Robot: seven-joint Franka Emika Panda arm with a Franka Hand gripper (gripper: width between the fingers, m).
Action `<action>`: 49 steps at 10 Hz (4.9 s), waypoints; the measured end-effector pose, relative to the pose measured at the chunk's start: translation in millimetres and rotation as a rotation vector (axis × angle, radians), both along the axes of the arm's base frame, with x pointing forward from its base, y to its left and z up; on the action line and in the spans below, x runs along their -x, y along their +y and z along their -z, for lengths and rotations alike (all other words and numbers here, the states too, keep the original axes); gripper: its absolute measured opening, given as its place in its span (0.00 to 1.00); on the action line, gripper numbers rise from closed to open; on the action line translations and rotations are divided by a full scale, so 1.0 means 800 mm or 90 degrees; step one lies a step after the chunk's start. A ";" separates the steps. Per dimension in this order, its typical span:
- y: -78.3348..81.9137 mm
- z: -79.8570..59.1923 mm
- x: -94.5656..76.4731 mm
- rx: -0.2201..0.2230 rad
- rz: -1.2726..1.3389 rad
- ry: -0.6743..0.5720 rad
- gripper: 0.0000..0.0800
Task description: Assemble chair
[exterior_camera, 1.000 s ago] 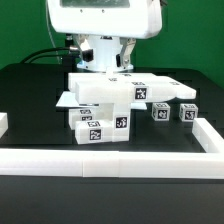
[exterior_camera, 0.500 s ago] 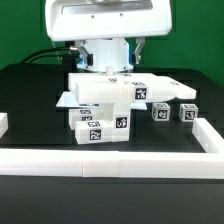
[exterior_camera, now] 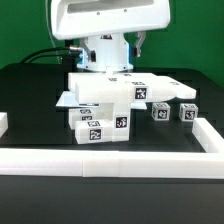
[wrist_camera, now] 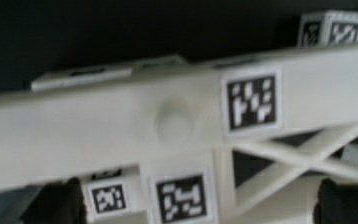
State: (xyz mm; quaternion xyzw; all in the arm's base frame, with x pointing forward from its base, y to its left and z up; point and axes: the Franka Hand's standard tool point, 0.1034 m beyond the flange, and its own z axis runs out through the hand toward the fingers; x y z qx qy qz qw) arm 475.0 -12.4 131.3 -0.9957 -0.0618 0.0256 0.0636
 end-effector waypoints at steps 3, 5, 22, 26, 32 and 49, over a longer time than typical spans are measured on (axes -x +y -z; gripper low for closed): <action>0.000 0.003 0.009 0.000 0.005 0.001 0.81; -0.001 0.005 0.012 0.000 0.006 0.003 0.81; -0.014 0.065 -0.024 0.060 -0.016 -0.050 0.81; -0.007 0.068 -0.032 0.061 -0.016 -0.051 0.81; -0.015 0.060 -0.085 0.065 -0.014 -0.067 0.81; 0.100 0.047 -0.026 0.034 0.116 -0.053 0.81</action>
Offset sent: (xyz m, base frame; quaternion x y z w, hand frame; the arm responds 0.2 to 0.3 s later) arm 0.0000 0.0000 0.0000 0.0000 0.0000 0.0000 1.0000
